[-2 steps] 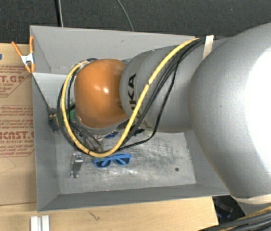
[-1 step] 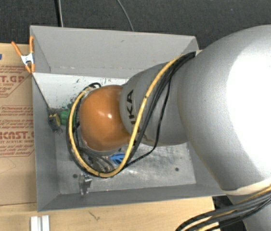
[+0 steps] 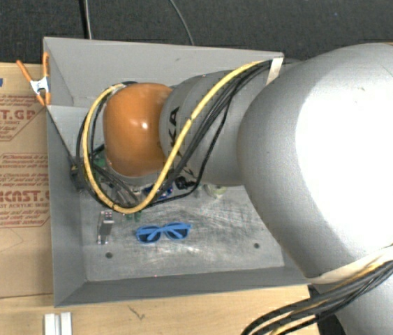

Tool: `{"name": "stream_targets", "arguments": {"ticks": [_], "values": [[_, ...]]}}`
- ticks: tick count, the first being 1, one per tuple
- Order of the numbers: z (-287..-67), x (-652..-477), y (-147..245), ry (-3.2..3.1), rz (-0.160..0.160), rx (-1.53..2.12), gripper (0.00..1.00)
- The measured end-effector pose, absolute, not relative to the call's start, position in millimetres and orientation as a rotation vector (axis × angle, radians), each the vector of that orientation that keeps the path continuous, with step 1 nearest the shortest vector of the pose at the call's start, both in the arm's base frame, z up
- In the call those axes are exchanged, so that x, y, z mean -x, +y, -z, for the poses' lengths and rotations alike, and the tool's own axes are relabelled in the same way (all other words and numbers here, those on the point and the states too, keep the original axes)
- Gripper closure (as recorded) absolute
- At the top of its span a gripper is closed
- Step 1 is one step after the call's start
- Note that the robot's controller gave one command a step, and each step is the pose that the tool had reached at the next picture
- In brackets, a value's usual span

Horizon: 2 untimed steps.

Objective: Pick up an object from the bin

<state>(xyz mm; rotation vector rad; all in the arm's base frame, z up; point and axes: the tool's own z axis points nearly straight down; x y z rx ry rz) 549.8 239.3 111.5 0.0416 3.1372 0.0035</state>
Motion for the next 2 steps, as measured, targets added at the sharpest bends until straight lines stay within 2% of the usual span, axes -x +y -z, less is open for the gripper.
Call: {"name": "stream_targets", "arguments": {"ticks": [1, 2], "values": [[-71.9, -492.2, 233.3, 3.122, -0.005, 0.261, 0.0], [-82.2, -555.9, 176.3, 3.137, 0.001, -0.038, 0.0]]}}
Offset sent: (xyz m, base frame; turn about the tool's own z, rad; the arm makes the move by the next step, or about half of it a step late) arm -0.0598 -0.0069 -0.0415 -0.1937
